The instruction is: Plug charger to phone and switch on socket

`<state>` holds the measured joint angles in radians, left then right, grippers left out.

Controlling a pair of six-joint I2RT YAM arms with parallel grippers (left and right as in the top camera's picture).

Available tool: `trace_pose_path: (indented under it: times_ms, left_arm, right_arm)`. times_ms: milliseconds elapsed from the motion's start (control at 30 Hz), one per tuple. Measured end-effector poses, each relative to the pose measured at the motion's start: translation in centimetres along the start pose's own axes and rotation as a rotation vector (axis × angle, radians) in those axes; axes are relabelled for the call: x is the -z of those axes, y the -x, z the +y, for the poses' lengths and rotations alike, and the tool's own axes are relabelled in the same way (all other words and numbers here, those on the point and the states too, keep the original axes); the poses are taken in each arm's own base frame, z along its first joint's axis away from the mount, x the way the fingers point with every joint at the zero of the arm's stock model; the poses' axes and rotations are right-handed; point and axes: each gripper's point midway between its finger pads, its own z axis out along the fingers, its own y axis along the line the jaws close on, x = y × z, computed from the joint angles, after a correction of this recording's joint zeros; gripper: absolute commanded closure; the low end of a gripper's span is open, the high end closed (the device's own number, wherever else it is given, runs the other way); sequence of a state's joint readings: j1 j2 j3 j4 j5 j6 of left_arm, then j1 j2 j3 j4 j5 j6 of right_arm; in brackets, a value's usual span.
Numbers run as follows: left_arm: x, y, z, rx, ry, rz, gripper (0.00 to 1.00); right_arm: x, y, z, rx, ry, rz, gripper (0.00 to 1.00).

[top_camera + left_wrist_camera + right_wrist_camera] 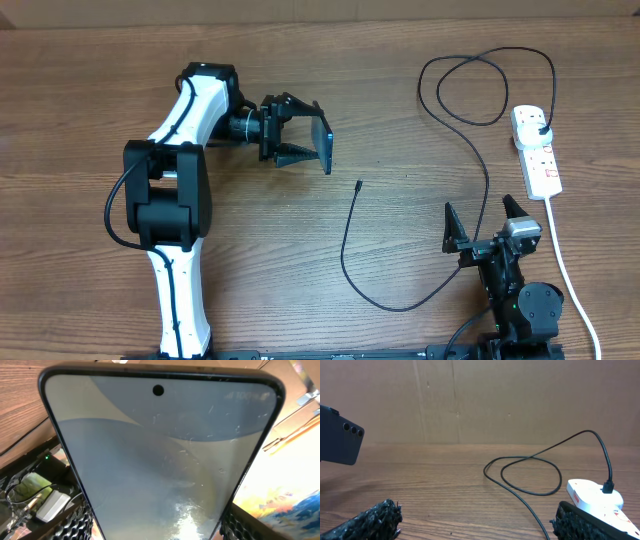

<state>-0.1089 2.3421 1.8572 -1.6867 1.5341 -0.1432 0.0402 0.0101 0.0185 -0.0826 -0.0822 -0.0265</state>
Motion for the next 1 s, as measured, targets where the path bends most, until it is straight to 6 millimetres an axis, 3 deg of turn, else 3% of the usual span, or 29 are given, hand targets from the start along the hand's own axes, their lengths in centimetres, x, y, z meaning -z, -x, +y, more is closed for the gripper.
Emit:
trace_pose_path:
  times_ms: [167, 267, 467, 600, 800, 1000]
  left_arm:
    - [0.3, 0.1, -0.1, 0.008, -0.005, -0.005, 0.30]
    - [0.3, 0.1, -0.1, 0.011, -0.005, -0.005, 0.30]
    - [0.3, 0.1, -0.1, 0.012, -0.005, -0.005, 0.30]
    - [0.3, 0.1, -0.1, 0.012, -0.005, -0.005, 0.30]
    - [0.3, 0.1, -0.1, 0.012, -0.005, -0.005, 0.30]
    - [0.3, 0.1, -0.1, 0.015, -0.005, -0.005, 0.30]
  right_arm:
    - [0.0, 0.2, 0.0, 0.001, -0.001, -0.007, 0.00]
    - [0.1, 1.8, 0.4, 0.007, 0.023, -0.074, 0.00]
    - [1.0, 2.3, 5.5, -0.122, 0.331, -0.067, 0.00]
    - [1.7, 3.5, 7.0, -0.181, 0.430, -0.094, 0.00]
    - [1.6, 3.0, 6.4, -0.264, 0.361, 0.099, 0.00]
    - [0.9, 4.0, 5.4, -0.292, 0.245, 0.450, 0.00]
